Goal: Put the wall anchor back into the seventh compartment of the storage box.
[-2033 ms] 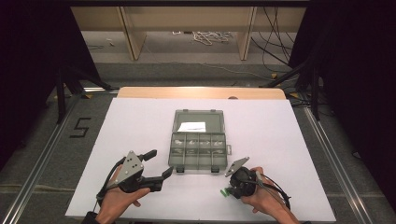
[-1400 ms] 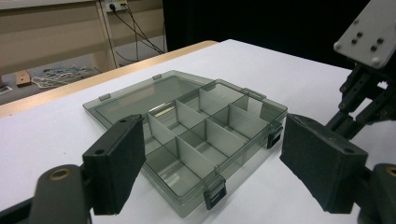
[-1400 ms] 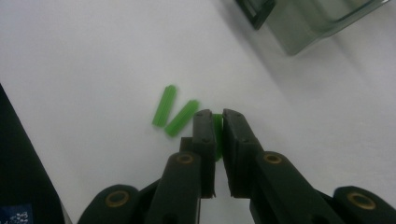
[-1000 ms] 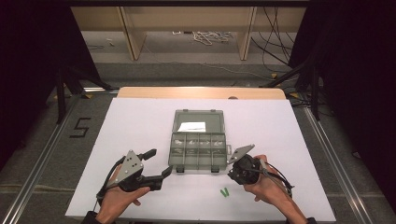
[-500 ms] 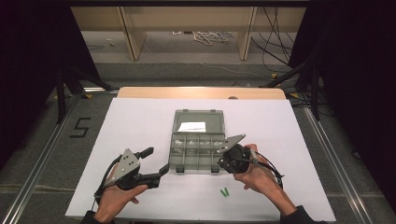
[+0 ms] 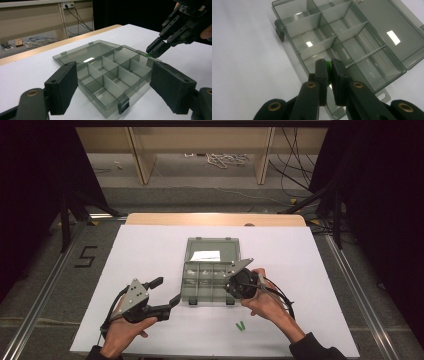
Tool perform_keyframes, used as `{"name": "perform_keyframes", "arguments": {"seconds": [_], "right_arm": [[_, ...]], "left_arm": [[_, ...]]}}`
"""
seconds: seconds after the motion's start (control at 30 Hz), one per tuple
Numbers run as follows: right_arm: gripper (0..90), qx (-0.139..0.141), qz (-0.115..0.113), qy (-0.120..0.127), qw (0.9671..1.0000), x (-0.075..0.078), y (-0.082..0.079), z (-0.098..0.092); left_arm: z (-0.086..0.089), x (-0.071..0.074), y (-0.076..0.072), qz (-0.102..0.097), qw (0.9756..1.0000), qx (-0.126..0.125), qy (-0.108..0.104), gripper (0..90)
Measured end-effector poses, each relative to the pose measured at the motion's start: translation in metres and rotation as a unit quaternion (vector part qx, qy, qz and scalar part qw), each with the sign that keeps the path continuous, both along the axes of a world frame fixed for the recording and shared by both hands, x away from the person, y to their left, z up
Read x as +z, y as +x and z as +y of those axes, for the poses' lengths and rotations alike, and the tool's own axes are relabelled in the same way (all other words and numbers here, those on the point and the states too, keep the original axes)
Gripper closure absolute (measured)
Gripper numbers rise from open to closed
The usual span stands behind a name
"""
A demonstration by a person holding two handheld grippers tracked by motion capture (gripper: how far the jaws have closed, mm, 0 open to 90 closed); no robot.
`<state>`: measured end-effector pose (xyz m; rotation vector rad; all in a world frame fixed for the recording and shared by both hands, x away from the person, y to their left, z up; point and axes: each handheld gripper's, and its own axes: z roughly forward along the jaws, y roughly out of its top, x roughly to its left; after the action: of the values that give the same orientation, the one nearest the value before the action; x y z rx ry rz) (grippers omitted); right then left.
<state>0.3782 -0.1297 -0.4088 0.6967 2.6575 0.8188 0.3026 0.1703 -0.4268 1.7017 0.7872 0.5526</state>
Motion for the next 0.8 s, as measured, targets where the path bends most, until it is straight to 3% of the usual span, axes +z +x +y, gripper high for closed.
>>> {"name": "perform_keyframes", "arguments": {"seconds": [0.37,0.5,0.8], "right_arm": [[84.3,0.003,-0.006,-0.003,1.0,-0.005,0.011,0.011],[84.2,0.002,-0.001,-0.005,1.0,-0.009,0.015,0.016],[82.6,0.004,0.013,-0.015,0.9998,-0.021,0.019,0.023]], "left_arm": [[-0.001,0.0,-0.001,0.002,1.0,0.001,-0.006,21.4],[-0.001,0.0,-0.001,-0.003,1.0,-0.002,0.001,21.4],[-0.001,0.001,-0.002,-0.002,1.0,-0.004,-0.006,21.5]]}}
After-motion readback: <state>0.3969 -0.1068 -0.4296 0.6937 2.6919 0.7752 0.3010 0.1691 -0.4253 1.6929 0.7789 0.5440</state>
